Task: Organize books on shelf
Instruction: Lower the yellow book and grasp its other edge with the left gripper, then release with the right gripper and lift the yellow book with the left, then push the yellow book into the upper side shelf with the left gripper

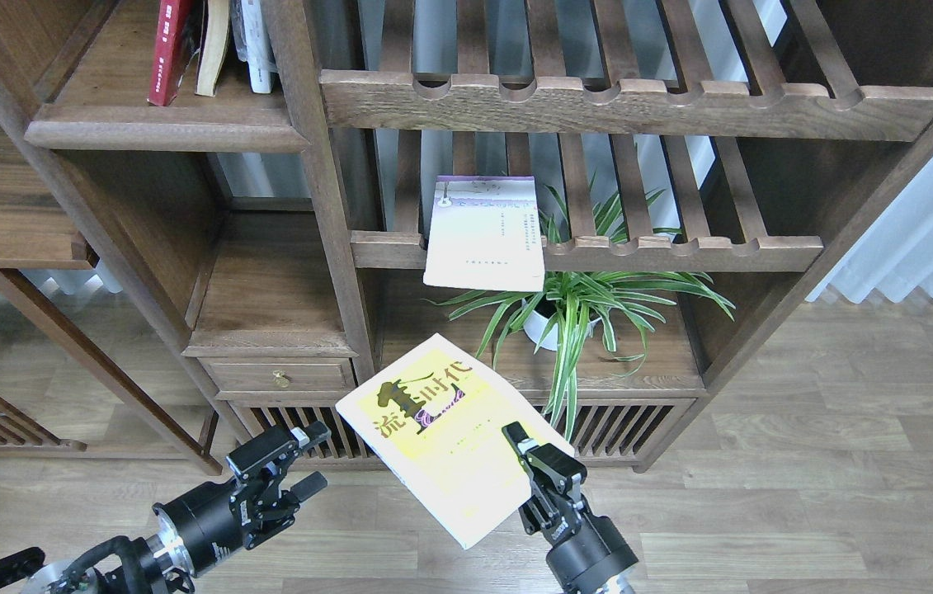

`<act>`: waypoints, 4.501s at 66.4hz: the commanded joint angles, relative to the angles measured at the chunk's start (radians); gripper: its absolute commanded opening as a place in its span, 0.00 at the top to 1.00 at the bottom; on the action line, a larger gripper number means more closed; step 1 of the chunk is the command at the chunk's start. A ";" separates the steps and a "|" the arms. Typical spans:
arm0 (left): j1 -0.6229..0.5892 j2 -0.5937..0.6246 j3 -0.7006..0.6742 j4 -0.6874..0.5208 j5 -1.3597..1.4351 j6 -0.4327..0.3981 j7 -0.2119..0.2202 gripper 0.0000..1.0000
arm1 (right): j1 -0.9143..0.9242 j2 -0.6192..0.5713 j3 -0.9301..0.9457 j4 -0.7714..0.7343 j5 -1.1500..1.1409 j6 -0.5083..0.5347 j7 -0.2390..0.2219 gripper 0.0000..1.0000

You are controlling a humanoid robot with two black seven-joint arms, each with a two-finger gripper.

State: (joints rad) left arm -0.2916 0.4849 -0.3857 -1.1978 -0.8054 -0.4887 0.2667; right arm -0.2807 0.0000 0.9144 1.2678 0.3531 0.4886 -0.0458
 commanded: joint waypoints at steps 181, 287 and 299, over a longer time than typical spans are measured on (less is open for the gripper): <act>-0.008 1.086 -0.251 -0.157 0.267 0.000 -0.199 0.97 | 0.058 0.000 0.132 -0.053 -0.068 0.000 -0.019 0.00; -0.972 0.511 -0.269 0.086 0.448 0.000 0.015 0.96 | 0.055 0.000 0.199 -0.039 -0.080 0.000 -0.019 0.00; -1.031 0.489 -0.280 0.225 0.557 0.000 0.023 0.96 | 0.055 0.000 0.198 -0.039 -0.080 0.000 -0.020 0.00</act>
State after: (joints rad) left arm -1.2819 0.9933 -0.6565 -1.0547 -0.3067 -0.4887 0.2907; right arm -0.2255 0.0000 1.1126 1.2288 0.2731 0.4886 -0.0643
